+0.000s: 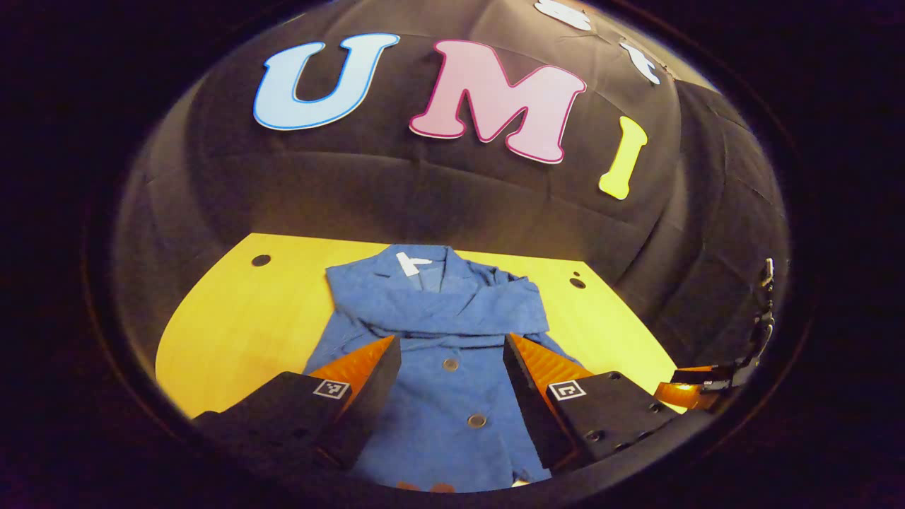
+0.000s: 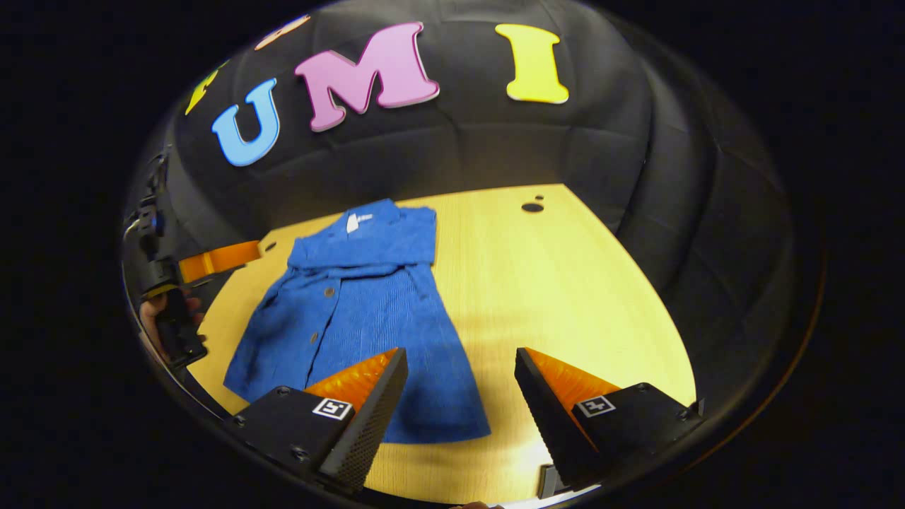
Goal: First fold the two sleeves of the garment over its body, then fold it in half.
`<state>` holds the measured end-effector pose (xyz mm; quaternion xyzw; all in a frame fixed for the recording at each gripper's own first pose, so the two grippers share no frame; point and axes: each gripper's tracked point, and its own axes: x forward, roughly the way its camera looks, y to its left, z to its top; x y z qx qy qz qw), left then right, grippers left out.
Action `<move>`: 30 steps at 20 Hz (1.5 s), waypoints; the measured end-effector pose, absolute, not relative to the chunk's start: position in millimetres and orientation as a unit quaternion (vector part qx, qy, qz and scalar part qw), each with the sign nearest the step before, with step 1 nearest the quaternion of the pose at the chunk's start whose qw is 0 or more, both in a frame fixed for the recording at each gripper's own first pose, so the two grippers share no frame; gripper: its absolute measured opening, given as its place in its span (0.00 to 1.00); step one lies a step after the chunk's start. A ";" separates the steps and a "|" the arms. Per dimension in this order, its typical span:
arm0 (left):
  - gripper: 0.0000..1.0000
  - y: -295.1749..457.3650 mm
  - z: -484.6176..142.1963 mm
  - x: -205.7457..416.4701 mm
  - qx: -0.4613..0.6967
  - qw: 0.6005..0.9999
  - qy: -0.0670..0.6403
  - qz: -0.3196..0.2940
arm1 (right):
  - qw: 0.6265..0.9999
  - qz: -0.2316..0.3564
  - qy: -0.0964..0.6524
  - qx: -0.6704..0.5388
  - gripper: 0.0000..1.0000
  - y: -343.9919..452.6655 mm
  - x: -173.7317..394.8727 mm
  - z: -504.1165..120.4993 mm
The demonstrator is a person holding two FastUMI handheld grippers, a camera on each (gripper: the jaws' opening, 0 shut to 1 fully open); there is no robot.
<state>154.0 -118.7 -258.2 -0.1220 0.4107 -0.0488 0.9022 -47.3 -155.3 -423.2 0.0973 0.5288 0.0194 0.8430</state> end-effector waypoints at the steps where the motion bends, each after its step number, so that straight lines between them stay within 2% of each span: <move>1: 0.85 -102.1 -262.5 129.0 -0.111 0.896 0.429 -0.034 | 0.837 0.018 0.539 0.092 0.99 -150.9 -54.1 -428.9; 5: 0.84 -54.2 -299.1 40.7 -0.073 0.856 0.512 0.011 | 0.804 -0.006 0.590 0.072 0.99 -143.5 -87.2 -454.9; 8: 0.85 -44.3 -334.8 -2.0 -0.077 0.816 0.572 0.025 | 0.783 -0.039 0.616 0.078 0.99 -142.8 -99.1 -471.6; 13: 0.85 -48.7 -378.8 -12.5 -0.104 0.767 0.632 0.029 | 0.745 -0.065 0.660 0.074 0.99 -133.5 -114.9 -499.9; 16: 0.83 -48.7 -384.4 -12.8 -0.081 0.766 0.637 0.016 | 0.738 -0.052 0.671 0.037 1.00 -127.5 -118.3 -504.5; 18: 0.82 -50.5 -380.1 -10.4 -0.073 0.764 0.641 -0.002 | 0.734 -0.066 0.674 0.049 0.98 -129.2 -117.6 -504.8; 19: 0.80 -53.2 -381.1 -7.1 -0.072 0.765 0.640 -0.002 | 0.731 -0.075 0.676 0.053 0.95 -132.1 -118.8 -504.5; 20: 0.62 -58.8 -380.1 -5.4 -0.079 0.765 0.639 0.002 | 0.730 -0.079 0.676 0.055 0.93 -133.3 -116.4 -505.4; 21: 0.57 -62.5 -378.7 -5.4 -0.088 0.766 0.637 0.006 | 0.728 -0.082 0.678 0.056 0.77 -133.1 -115.6 -504.5; 22: 0.42 -60.8 -380.3 -5.0 -0.099 0.765 0.637 0.015 | 0.730 -0.081 0.676 0.057 0.81 -130.6 -113.4 -505.0; 24: 0.10 -64.3 -378.4 -6.8 -0.141 0.763 0.631 0.004 | 0.730 -0.071 0.677 0.051 0.37 -123.3 -113.8 -506.2; 25: 0.08 -71.8 -377.4 -8.0 -0.160 0.762 0.627 -0.014 | 0.733 -0.063 0.676 0.042 0.15 -122.1 -112.8 -504.8; 26: 0.00 -73.3 -375.1 -10.3 -0.170 0.763 0.623 -0.016 | 0.737 -0.050 0.673 0.031 0.11 -119.6 -111.3 -506.8; 27: 0.00 -74.2 -376.1 -10.7 -0.175 0.762 0.623 -0.024 | 0.736 -0.033 0.676 0.022 0.06 -118.7 -112.3 -504.5; 30: 0.00 -76.1 -377.0 -7.4 -0.195 0.757 0.622 -0.033 | 0.743 -0.033 0.667 0.040 0.05 -115.7 -110.8 -501.5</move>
